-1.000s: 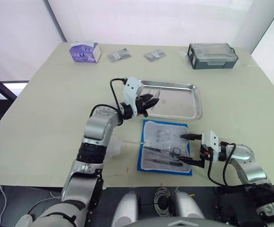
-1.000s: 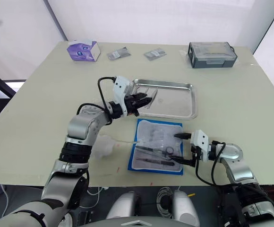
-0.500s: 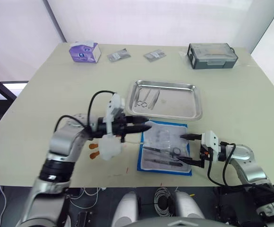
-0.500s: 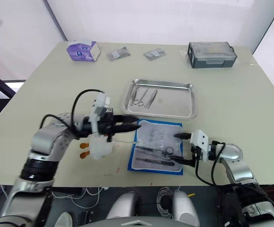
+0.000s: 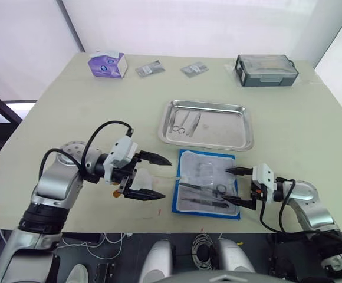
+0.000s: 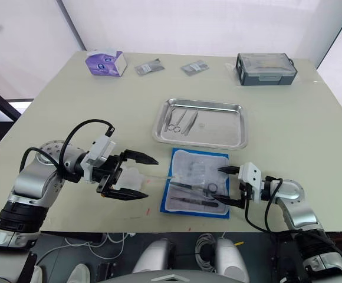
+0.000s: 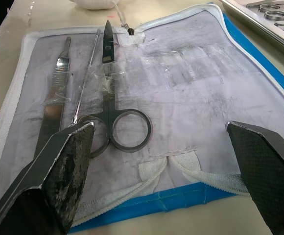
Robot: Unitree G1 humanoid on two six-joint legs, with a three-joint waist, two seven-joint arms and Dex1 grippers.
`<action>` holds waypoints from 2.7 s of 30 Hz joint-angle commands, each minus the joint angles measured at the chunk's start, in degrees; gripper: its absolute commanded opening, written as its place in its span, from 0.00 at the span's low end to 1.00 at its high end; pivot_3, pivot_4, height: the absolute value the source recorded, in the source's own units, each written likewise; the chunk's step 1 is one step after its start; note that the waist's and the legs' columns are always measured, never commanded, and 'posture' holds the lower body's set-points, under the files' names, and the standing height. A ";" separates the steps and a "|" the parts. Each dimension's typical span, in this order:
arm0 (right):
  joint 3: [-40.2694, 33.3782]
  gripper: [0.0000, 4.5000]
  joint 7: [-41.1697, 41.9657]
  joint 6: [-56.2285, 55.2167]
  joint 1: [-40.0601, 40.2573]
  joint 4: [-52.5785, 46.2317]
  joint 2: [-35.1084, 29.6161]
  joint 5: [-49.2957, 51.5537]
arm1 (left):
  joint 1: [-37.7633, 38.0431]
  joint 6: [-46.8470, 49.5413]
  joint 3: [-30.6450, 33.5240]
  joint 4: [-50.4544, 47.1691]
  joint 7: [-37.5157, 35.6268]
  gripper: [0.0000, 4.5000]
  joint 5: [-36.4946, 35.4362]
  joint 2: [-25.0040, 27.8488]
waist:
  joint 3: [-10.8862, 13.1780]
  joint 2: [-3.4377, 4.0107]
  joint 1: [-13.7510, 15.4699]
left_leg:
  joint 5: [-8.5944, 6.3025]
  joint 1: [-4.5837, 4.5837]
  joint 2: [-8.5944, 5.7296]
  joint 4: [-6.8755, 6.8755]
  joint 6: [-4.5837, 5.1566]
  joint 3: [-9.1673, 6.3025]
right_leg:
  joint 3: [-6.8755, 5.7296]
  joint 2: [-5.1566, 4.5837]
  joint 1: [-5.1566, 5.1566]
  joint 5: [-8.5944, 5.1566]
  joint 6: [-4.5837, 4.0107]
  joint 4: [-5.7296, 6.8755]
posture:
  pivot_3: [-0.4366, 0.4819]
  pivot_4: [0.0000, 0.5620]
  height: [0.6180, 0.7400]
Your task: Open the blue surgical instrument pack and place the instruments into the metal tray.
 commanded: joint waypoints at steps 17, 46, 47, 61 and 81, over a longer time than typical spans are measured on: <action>-5.30 1.00 2.25 8.75 7.20 -15.93 -6.64 7.64 | -2.13 -6.79 -3.23 4.94 -1.97 1.00 0.46 -6.64 | 1.13 0.72 0.85 | 0.00 -0.32 -0.22 0.05 0.01 -0.03 | -0.06 -0.01 -0.23 0.01 0.03 0.03 | 0.48 0.27 1.00; -11.60 1.00 0.62 14.15 12.23 -31.27 -12.89 12.49 | -7.37 -25.96 -12.83 31.27 -0.47 1.00 16.15 -17.89 | 1.59 1.04 0.87 | 0.02 -0.32 -0.38 0.15 0.02 -0.04 | -0.09 -0.02 -0.22 0.02 0.07 0.13 | 0.48 0.27 1.00; -11.64 1.00 0.60 14.04 12.26 -31.29 -12.94 12.40 | -7.56 -26.52 -13.09 31.83 -0.90 1.00 16.60 -17.68 | 1.57 1.07 0.86 | 0.02 -0.30 -0.38 0.15 0.02 -0.04 | -0.07 -0.02 -0.22 0.02 0.07 0.14 | 0.48 0.27 1.00; -11.68 1.00 -2.02 15.38 9.02 -32.17 -12.00 11.87 | -6.68 -21.55 -18.94 31.27 -0.92 1.00 21.82 -15.70 | 1.34 1.37 0.72 | 0.02 -0.25 -0.39 0.15 0.03 -0.03 | -0.04 -0.01 -0.19 0.02 0.07 0.17 | 0.48 0.27 1.00; 2.78 1.00 -13.45 35.89 -1.47 -42.13 -14.11 -2.54 | -5.52 -18.95 -21.05 30.94 -0.47 1.00 23.29 -15.83 | 0.58 1.56 0.74 | 0.02 -0.25 -0.42 0.15 0.03 -0.05 | -0.05 -0.02 -0.17 0.01 0.08 0.13 | 0.48 0.27 1.00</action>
